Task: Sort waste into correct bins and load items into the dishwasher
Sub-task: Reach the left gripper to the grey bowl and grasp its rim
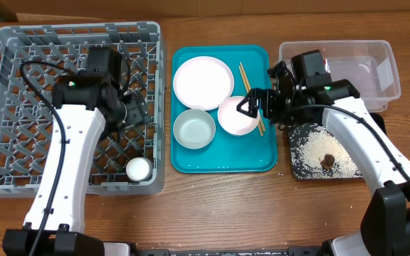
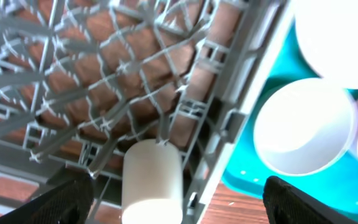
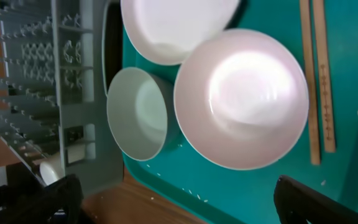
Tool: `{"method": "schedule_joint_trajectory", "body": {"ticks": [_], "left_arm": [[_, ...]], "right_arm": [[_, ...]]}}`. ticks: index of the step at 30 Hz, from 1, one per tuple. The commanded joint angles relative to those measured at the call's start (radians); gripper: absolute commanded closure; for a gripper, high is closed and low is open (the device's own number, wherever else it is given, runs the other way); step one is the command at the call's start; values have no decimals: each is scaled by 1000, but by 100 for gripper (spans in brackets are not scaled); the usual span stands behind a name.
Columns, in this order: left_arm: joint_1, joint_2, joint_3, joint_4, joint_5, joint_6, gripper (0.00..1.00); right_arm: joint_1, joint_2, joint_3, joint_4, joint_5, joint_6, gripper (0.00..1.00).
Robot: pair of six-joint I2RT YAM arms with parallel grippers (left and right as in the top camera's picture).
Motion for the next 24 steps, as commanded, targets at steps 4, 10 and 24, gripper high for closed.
{"method": "schedule_joint_trajectory", "body": {"ticks": [4, 10, 24], "left_arm": [[-2, -12, 107, 11, 27, 65, 10], [-2, -12, 109, 91, 67, 64, 8], [-2, -12, 108, 133, 83, 64, 7]], "right_arm": [[92, -40, 148, -16, 185, 138, 0], [232, -40, 162, -31, 529, 390, 0], [331, 12, 142, 34, 552, 480, 12]]}}
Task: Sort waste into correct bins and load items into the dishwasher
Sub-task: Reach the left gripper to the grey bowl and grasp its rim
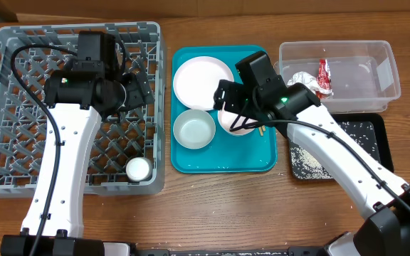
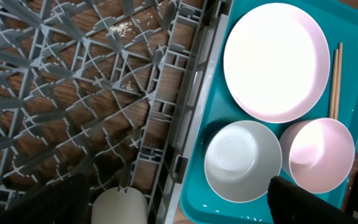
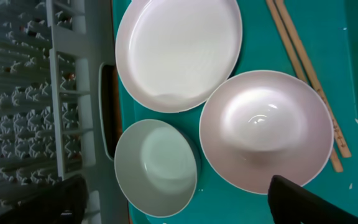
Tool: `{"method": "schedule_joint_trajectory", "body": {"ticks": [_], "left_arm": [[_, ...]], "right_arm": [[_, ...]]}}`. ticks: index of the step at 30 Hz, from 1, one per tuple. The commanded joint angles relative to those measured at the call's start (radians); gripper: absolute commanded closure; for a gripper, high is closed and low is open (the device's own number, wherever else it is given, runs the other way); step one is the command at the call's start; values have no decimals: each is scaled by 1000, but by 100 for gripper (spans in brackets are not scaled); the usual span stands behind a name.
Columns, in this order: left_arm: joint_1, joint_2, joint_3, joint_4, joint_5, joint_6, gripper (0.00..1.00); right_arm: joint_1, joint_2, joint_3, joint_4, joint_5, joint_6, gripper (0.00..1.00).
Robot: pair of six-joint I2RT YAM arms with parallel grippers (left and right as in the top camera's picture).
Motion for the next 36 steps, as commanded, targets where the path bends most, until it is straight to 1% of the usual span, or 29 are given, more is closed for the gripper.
{"method": "schedule_joint_trajectory", "body": {"ticks": [1, 5, 10, 12, 15, 18, 20, 22, 23, 25, 26, 27, 28, 31, 32, 36], "left_arm": [[-2, -12, 20, 2, 11, 22, 7], [-2, -12, 20, 3, 11, 22, 7], [-2, -12, 20, 2, 11, 22, 7], [-2, -12, 20, 2, 11, 23, 7], [-4, -11, 20, 3, 26, 35, 7], [-34, -2, 20, 10, 76, 110, 8], [-82, 20, 20, 17, 79, 174, 7], [-131, 52, 21, 30, 67, 209, 6], [-156, 75, 21, 38, 59, 219, 4], [-196, 130, 34, 46, 60, 261, 4], [-219, 178, 54, 39, 60, 297, 4], [-250, 264, 106, 4, 60, 367, 5], [-262, 302, 134, -20, 59, 407, 5], [-298, 435, 230, -120, 50, 534, 10], [-306, 467, 247, -137, 39, 558, 11], [-318, 555, 260, -134, -49, 572, 16]], "right_arm": [[26, 31, 1, 17, 21, 72, 15], [48, 89, 1, 30, 21, 130, 23], [72, 139, 1, 32, 21, 169, 30], [79, 143, 1, 32, 21, 169, 32], [80, 143, 2, 32, 21, 164, 32], [63, 122, 3, 19, 16, 159, 30], [37, 82, 13, 3, 14, 122, 27], [2, 26, 33, -21, 14, 78, 24], [-18, -6, 46, -35, 13, 52, 21], [-55, -69, 73, -69, 14, -5, 16], [-77, -106, 90, -93, 14, -38, 11], [-115, -163, 113, -137, 14, -80, 4], [-134, -192, 119, -159, 14, -98, 0], [-182, -259, 120, -219, 19, -125, 0], [-197, -276, 120, -246, 26, -125, 0], [-222, -294, 119, -327, 44, -125, 0]]}}
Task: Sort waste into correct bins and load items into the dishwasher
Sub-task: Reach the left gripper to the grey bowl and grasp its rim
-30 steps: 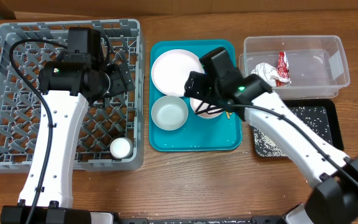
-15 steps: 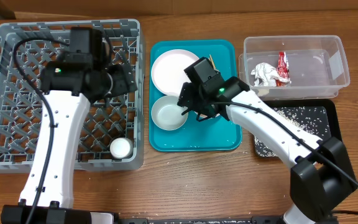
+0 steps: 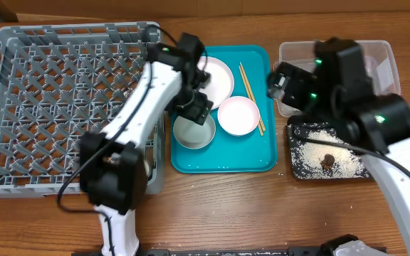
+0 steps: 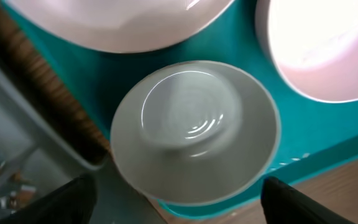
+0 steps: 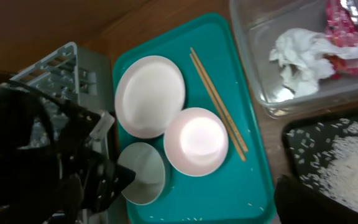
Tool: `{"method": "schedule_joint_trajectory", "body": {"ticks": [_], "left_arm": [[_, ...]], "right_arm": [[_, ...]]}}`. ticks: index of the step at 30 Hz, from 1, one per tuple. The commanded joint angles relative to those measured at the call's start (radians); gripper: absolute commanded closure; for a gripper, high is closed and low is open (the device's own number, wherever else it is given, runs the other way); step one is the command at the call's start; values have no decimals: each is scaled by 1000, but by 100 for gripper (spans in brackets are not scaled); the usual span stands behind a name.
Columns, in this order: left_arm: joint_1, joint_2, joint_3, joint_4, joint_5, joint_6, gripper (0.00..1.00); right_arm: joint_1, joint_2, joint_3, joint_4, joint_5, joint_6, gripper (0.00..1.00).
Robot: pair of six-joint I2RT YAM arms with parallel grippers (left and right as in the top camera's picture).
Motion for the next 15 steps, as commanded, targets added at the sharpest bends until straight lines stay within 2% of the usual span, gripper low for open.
{"method": "schedule_joint_trajectory", "body": {"ticks": [1, 5, 10, 12, 15], "left_arm": [[-8, 72, 38, 5, -89, 99, 18], [-3, 107, 38, 44, -124, 109, 21], [-3, 125, 37, 147, -116, 180, 21], [-3, 127, 29, 152, -115, 203, 29], [-2, 127, 20, 146, -116, 211, 34]], "right_arm": [[-11, 14, 6, -46, 26, -37, 0], [-11, 26, -5, -68, 28, -37, 0], [-11, 50, -7, -68, 27, -37, 0], [-11, 58, -7, -71, 28, -37, 0], [-11, 60, -7, -80, 28, -37, 0]]}}
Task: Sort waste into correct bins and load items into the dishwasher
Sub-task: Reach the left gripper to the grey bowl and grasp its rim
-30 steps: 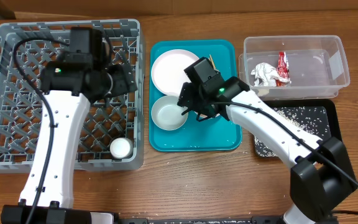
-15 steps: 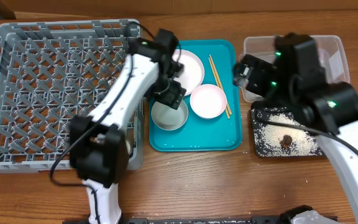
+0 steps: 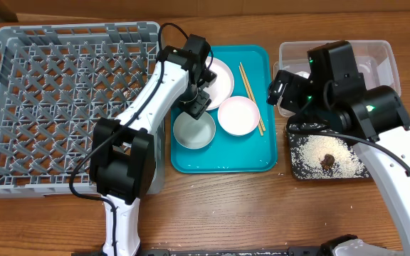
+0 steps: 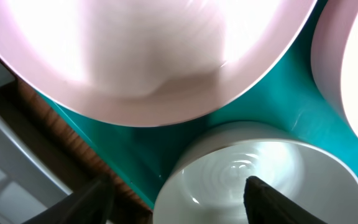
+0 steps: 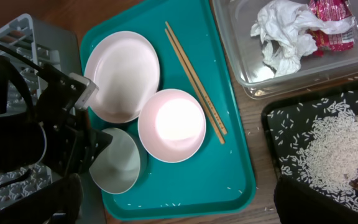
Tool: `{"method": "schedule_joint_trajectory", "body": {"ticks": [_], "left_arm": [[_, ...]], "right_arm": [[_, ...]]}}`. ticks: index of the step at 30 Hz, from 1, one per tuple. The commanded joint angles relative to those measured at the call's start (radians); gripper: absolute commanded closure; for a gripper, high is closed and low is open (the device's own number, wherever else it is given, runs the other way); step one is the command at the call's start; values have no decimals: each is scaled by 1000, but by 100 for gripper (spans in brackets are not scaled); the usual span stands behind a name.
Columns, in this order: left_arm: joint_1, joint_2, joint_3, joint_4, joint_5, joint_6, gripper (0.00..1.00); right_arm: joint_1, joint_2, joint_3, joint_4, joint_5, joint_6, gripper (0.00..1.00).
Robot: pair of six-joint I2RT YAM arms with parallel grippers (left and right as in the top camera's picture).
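A teal tray (image 3: 262, 153) holds a pink plate (image 3: 219, 77), a pink bowl (image 3: 238, 115), a grey-green bowl (image 3: 194, 131) and a pair of chopsticks (image 3: 251, 96). My left gripper (image 4: 176, 205) is open and low over the grey-green bowl (image 4: 260, 177). One finger is outside the bowl's rim on the rack side, the other over its inside. My right gripper (image 5: 182, 208) is open and empty, high above the right side of the tray (image 5: 229, 174). The grey dish rack (image 3: 62, 99) stands at the left.
A clear bin (image 5: 303, 68) at the back right holds a crumpled tissue (image 5: 284, 37) and a red wrapper (image 5: 329, 25). In front of it a black tray (image 5: 278, 118) holds rice (image 5: 334, 146) and a brown lump. My left arm hides the rack's front right corner.
My left gripper has come down closer to the grey-green bowl, its fingers now on either side of the rim. The right arm has barely shifted.
My left gripper was open over the rack near a white cup, and my right hung low over the pink bowl. Then both were higher. Later the left was above the grey-green bowl and the right back by the bins. Now the left straddles the bowl's rim.
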Motion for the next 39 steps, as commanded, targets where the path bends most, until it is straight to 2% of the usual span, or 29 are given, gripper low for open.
{"method": "schedule_joint_trajectory", "body": {"ticks": [1, 9, 10, 17, 18, 19, 20, 23, 33, 36, 39], "left_arm": [[4, 24, 6, -5, -8, 51, 35], [6, 49, 5, -4, 13, 55, 38], [6, 61, 5, -5, 14, 54, 44], [7, 87, 5, 8, 12, 38, 61], [7, 87, 6, 11, 12, 37, 66], [7, 87, 6, 15, 3, 27, 87], [7, 87, 6, 14, -24, 0, 96], [7, 87, 8, 8, -78, -40, 96], [7, 5, 47, -67, -135, -16, 96], [30, -97, 98, -102, -198, -41, 96], [84, -207, 129, -58, -313, -128, 96]], "right_arm": [[-3, 5, -5, -6, 14, -8, 0], [-3, 5, -5, -8, 22, -9, 0], [-3, 5, -5, -8, 23, -9, 0], [-3, 5, -5, -10, 32, -9, 0], [-3, 5, -5, -10, 32, -9, 0], [-3, 5, -5, -10, 32, -8, 0], [-3, 5, -5, -11, 32, -9, 0], [-3, 5, -5, -11, 32, -8, 0], [-3, 5, -5, -10, 32, -8, 0], [-3, 5, -5, -10, 32, -8, 0], [-3, 5, -5, -10, 32, -8, 0]]}}
